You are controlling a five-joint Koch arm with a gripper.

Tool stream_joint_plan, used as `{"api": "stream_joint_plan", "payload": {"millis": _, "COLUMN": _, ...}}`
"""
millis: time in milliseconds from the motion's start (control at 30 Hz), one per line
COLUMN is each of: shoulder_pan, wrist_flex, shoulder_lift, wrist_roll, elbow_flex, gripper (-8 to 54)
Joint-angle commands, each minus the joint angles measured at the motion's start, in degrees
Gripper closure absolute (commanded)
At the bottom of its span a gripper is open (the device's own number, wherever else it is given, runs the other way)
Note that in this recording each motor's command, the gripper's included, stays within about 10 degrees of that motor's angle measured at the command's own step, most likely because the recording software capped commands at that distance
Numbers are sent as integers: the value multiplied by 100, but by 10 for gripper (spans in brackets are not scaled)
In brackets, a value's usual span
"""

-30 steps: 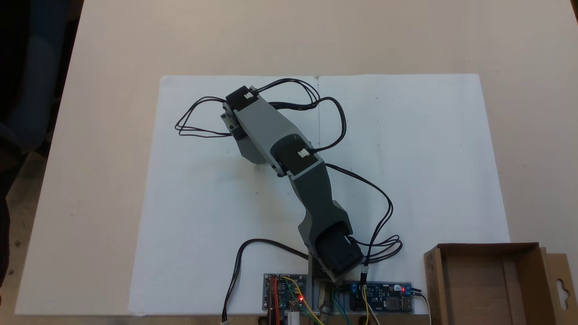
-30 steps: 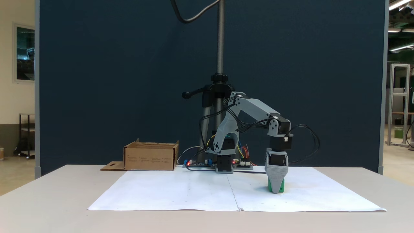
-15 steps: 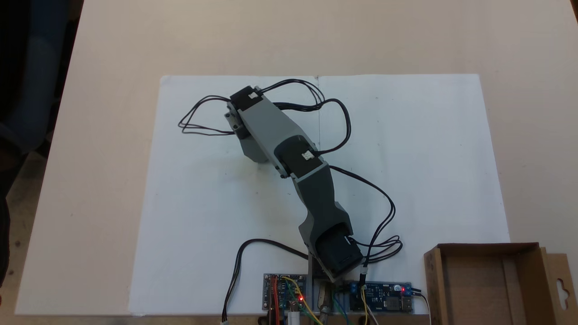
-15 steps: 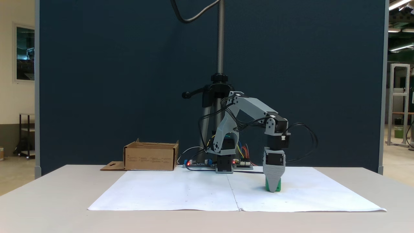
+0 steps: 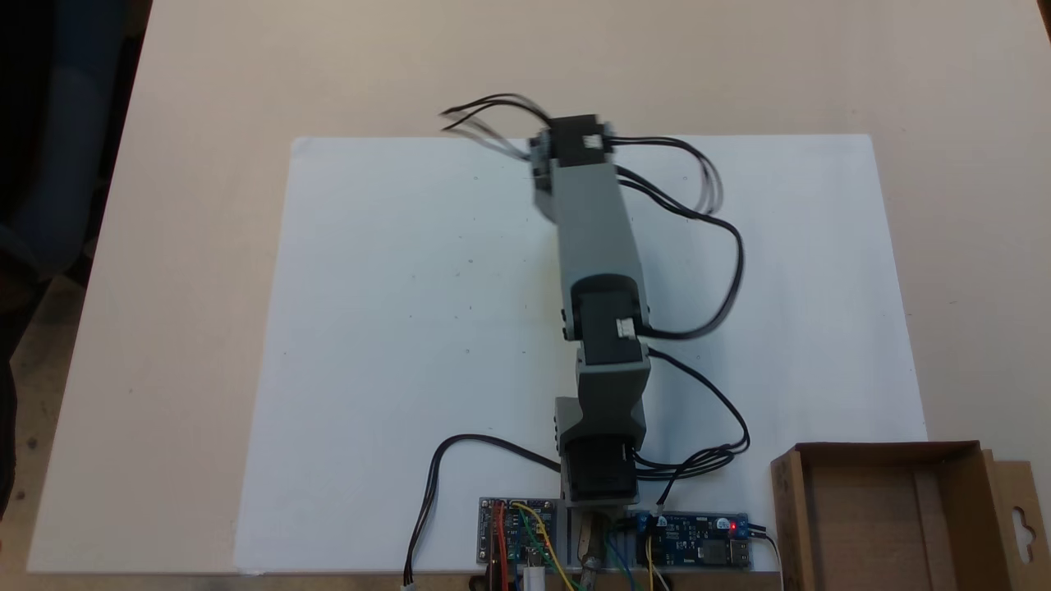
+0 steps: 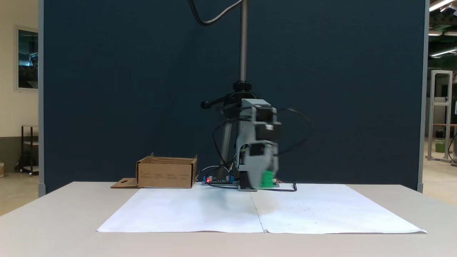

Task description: Grasp a green dice and put it in the bin.

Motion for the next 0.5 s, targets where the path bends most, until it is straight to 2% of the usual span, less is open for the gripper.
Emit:
{"api": "stream_joint_plan", "payload": {"millis": 0, "shoulder_pan": 571, "wrist_flex": -255, "shoulder_lift": 571, "wrist_roll": -308, "elbow_flex": -18, "gripper": 329}}
{"api": "stream_joint_plan", "payload": {"millis": 233, "shoulder_pan": 2628, "wrist_flex": -290, "shoulder_lift": 1310, "wrist_roll": -1659, "elbow_flex": -26, "gripper": 329}}
{"api": "stream_joint_plan", "payload": {"millis": 467, "shoulder_pan": 4614, "wrist_flex": -290, "shoulder_lift": 1354, "wrist_roll": -3006, "elbow_flex": -123, "gripper": 329}}
